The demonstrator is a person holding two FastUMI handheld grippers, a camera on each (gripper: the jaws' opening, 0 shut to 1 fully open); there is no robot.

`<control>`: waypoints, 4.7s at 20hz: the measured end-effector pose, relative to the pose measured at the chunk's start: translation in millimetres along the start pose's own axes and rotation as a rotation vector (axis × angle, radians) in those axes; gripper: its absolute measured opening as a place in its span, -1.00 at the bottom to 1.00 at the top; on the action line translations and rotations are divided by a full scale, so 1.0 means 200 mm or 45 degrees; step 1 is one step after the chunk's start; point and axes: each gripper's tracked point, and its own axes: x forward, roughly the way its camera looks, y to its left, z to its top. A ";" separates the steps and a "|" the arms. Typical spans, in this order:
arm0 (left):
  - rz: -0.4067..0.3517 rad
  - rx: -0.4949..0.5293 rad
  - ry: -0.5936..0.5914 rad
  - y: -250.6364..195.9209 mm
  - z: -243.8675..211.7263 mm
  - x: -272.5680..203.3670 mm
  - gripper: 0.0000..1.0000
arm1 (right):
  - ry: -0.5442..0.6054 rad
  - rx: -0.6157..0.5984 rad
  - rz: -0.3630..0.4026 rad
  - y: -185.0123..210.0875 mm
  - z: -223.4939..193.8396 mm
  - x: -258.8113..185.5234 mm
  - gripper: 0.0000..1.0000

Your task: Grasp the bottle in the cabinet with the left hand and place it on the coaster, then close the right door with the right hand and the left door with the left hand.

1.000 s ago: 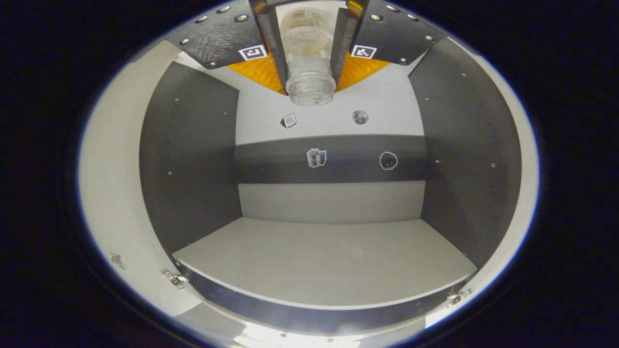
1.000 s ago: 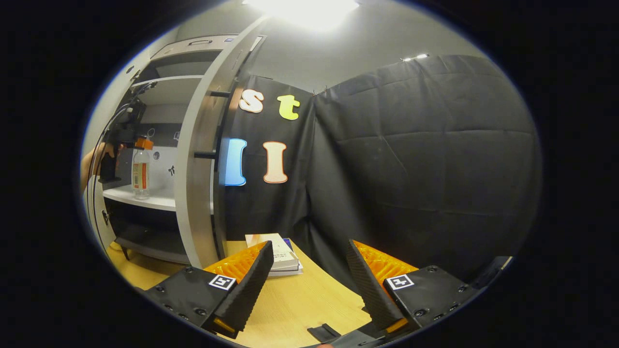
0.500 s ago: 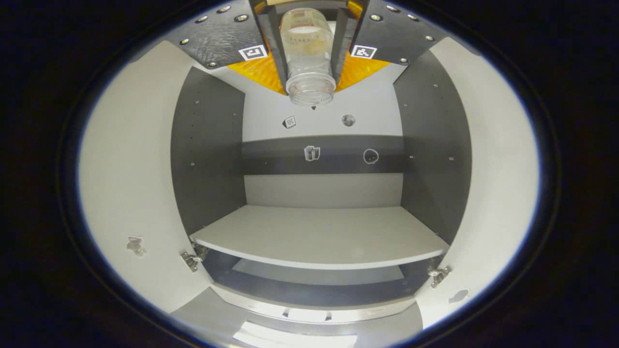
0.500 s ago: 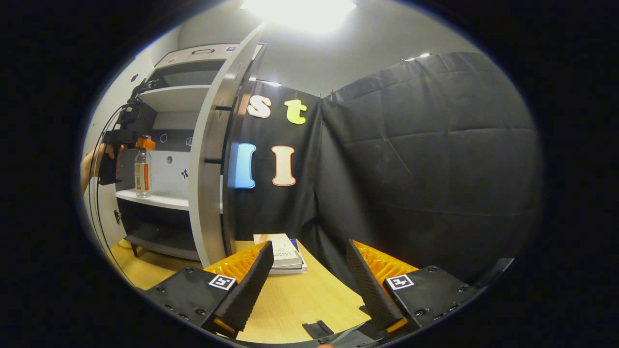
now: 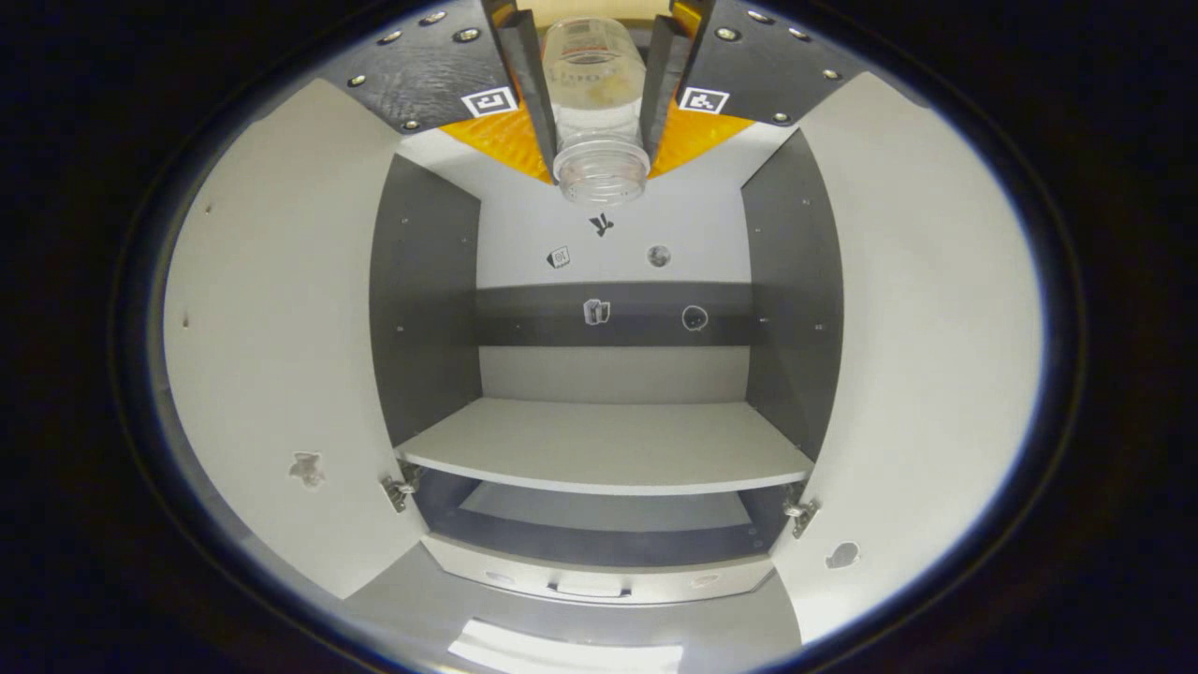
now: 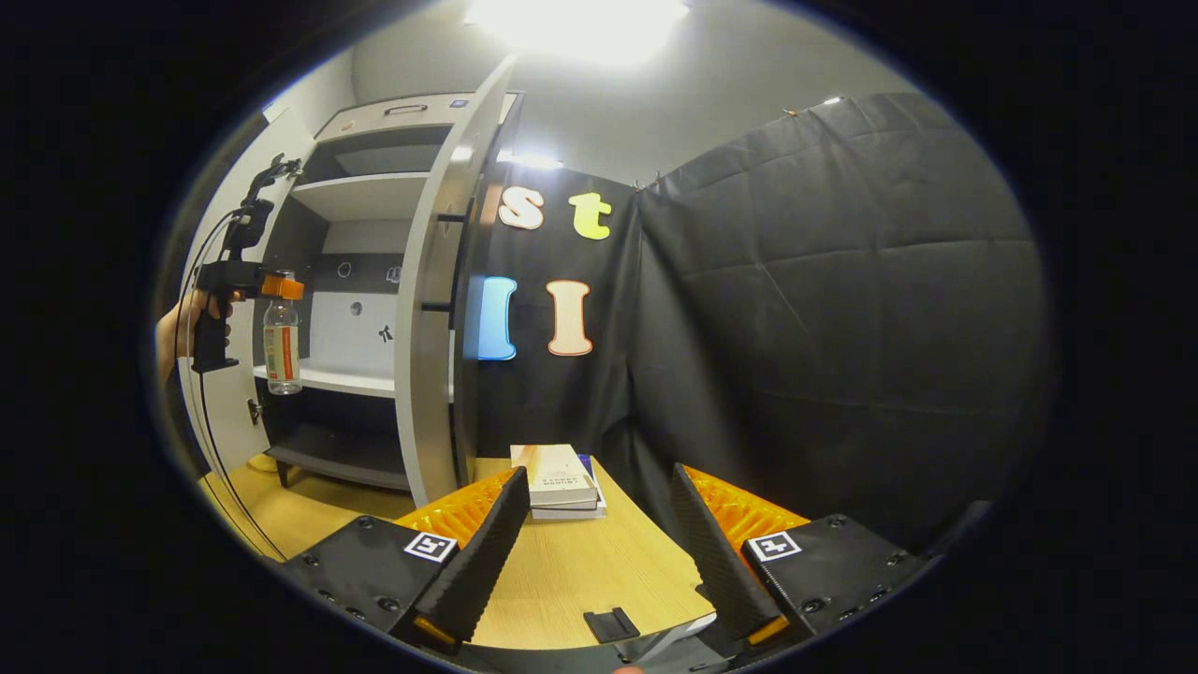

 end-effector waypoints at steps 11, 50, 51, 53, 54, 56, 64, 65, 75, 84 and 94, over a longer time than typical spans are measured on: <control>0.004 -0.050 0.005 -0.06 -0.20 -0.30 -0.05 | 0.028 0.007 0.071 0.01 -0.08 -0.12 0.89; 0.005 -0.117 0.272 -0.18 -1.40 -0.68 -0.05 | 0.134 -0.090 0.127 -0.04 -0.28 -0.20 0.94; 0.007 -0.116 0.278 -0.18 -1.42 -0.68 -0.05 | 0.139 -0.096 0.127 -0.04 -0.28 -0.20 0.89; 0.010 -0.110 0.282 -0.19 -1.45 -0.69 -0.04 | 0.143 -0.097 0.127 -0.04 -0.28 -0.19 0.94; 0.007 -0.106 0.287 -0.20 -1.46 -0.70 -0.03 | 0.142 -0.095 0.129 -0.03 -0.28 -0.19 0.94; 0.003 -0.105 0.304 -0.22 -1.49 -0.72 -0.05 | 0.143 -0.095 0.132 -0.02 -0.28 -0.18 0.94; -0.002 -0.069 0.340 -0.24 -1.55 -0.78 -0.05 | 0.144 -0.092 0.166 0.04 -0.29 -0.17 0.90; 0.009 -0.056 0.345 -0.24 -1.54 -0.78 -0.03 | 0.141 -0.090 0.170 0.04 -0.29 -0.17 0.90; 0.086 -0.013 0.254 -0.20 -1.19 -0.89 0.79 | 0.077 0.001 0.230 0.06 -0.12 -0.11 0.90; 0.176 0.027 0.152 -0.02 -0.66 -1.11 0.80 | 0.056 0.037 0.403 0.14 0.20 0.03 0.90; 0.352 0.094 0.097 0.41 -0.38 -1.38 0.80 | -0.023 0.139 0.346 0.16 0.55 0.33 0.94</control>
